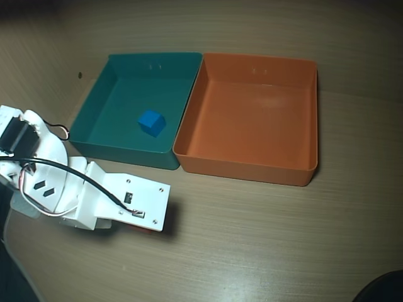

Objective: Grasp a cube and put it in the box.

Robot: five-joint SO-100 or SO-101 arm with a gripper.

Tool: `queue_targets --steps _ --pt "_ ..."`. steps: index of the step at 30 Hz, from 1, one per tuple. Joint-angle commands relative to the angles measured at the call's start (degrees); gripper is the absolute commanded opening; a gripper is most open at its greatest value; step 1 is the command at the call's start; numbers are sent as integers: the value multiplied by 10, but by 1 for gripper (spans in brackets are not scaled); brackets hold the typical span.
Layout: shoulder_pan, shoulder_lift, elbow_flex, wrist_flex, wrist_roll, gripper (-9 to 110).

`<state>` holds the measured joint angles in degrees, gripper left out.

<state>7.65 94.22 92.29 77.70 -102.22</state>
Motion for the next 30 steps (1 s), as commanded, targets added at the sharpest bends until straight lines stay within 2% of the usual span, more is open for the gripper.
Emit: queue_targets --steps 1,9,30 --pt "-7 4 -35 -6 -3 -6" --pt "-8 2 -26 -62 -2 -6" --pt "-9 -60 -34 -75 8 -5"
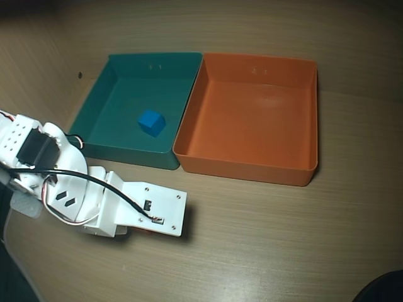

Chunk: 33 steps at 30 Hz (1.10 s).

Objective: Grasp a cube and put it in the box.

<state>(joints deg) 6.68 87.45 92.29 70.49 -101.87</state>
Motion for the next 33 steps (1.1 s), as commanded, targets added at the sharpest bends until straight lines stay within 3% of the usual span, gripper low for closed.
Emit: queue_targets --steps 1,5,13,17,33 --pt "-4 8 -34 -3 4 -5" --pt "-11 11 -34 -4 5 1" --pt "-11 14 -34 -4 0 36" --pt "-10 17 -34 -4 -4 47" --pt "-2 8 -35 -4 -6 49"
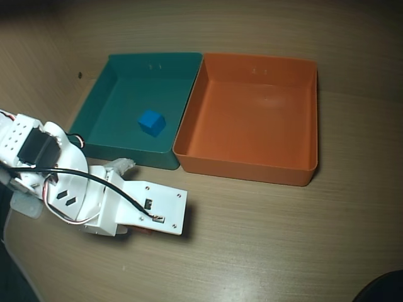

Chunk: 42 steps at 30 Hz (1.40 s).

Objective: Grasp a cube and put it in the box.

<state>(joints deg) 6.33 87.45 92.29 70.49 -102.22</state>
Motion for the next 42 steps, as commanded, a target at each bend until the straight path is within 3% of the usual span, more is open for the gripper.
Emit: queue_targets --steps 1,10,42 --pt "2 8 -35 -7 -3 49" --pt "3 -9 1 -67 -3 49" --pt "-5 -93 2 -69 -3 49"
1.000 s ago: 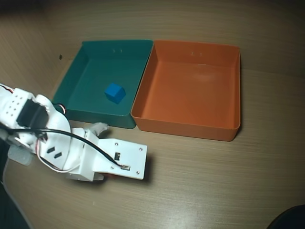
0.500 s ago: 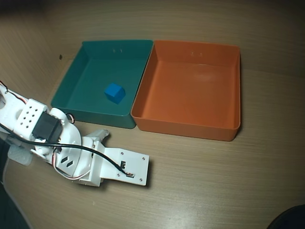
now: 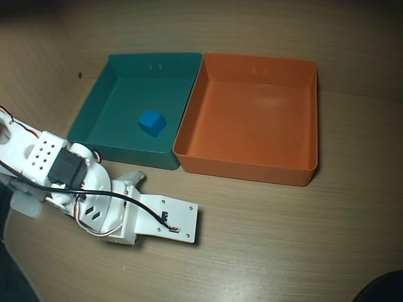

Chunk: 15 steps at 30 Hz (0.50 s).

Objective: Grasp a cube and put it in the box.

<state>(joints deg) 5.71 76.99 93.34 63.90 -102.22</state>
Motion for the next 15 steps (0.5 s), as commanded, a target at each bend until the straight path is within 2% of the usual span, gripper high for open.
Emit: queue_targets --steps 1,5,15 --pt "1 11 -9 -3 -3 49" --pt "1 11 -9 -3 -2 45" --pt "1 11 -9 -3 7 24"
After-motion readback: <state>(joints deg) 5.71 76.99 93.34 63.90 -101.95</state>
